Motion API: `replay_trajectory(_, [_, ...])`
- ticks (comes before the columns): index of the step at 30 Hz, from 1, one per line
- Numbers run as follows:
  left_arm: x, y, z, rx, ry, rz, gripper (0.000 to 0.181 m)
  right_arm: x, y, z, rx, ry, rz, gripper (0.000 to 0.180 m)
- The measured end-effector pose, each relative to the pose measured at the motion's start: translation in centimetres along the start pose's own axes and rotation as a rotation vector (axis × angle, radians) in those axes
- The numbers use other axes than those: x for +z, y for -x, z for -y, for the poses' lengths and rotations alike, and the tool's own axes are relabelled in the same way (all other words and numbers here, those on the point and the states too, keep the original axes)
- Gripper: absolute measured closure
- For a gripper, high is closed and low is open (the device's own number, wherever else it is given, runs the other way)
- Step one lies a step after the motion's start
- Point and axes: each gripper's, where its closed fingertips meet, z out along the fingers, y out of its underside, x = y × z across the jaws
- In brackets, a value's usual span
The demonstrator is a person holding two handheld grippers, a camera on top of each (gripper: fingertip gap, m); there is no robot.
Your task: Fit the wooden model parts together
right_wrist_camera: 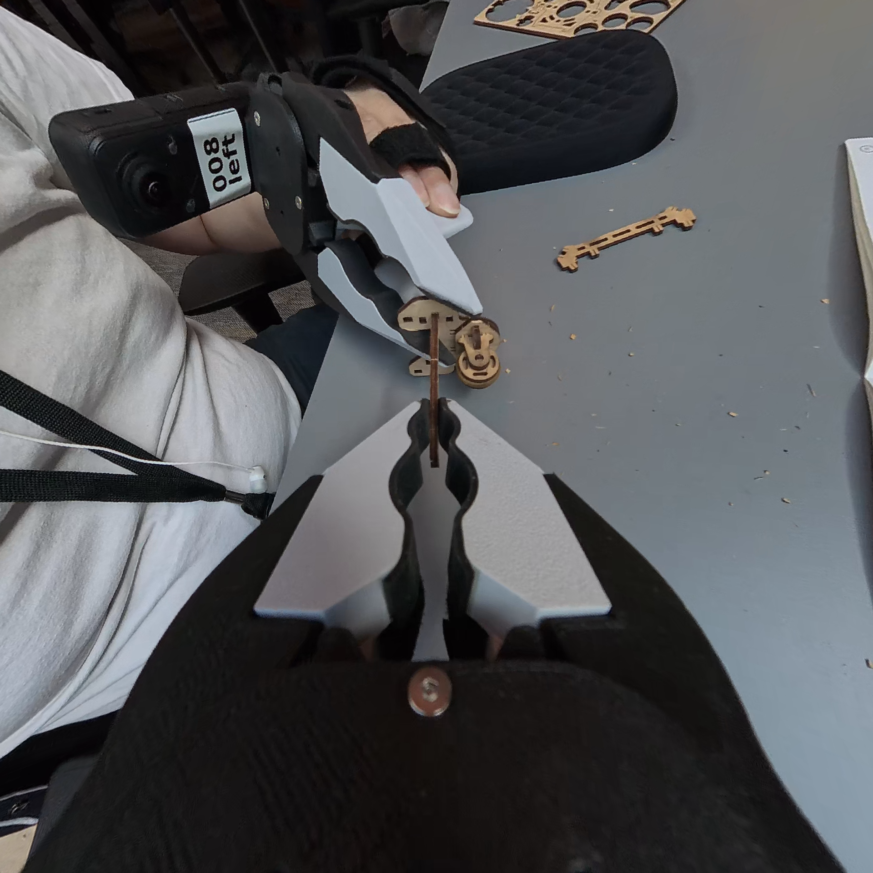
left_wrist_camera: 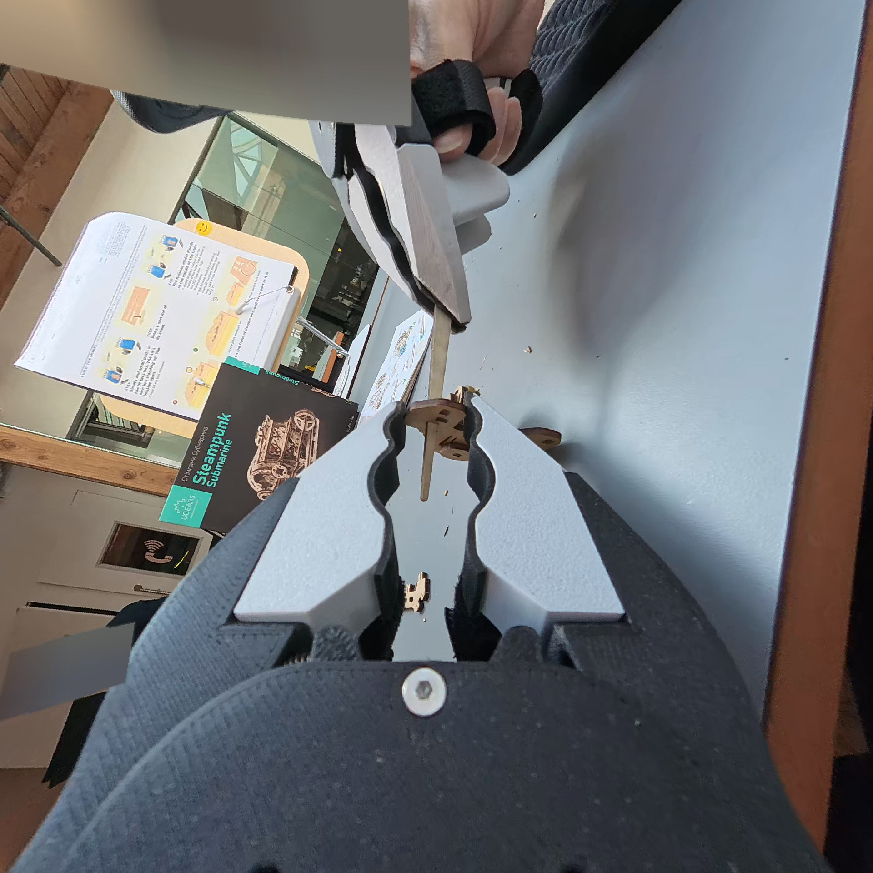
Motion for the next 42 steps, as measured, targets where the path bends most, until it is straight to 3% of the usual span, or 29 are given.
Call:
replay_trajectory(20, [-0.1,0.1,0.1,0.001,0.023,0.006,0.159,0.5,-0.1,-0.2,-0.006,-0.002,-0.012,0.178])
replay_trajectory(25, [0.0,0.1,0.0,0.007,0.028,0.004,0.164,2.4,0.0,-1.7,-0.050,0.099,-0.040,0.179])
replay_trajectory(36, [0.1,0.6,0.3,0.000,0.002,0.044,0.161,0.2,-0.4,0.2,0.088,-0.062,0.063,0.178])
replay_trajectory(42, [0.0,0.9,0.8,0.004,-0.025,0.059,0.159,-1.8,-1.3,1.7,0.095,-0.142,0.036,0.178])
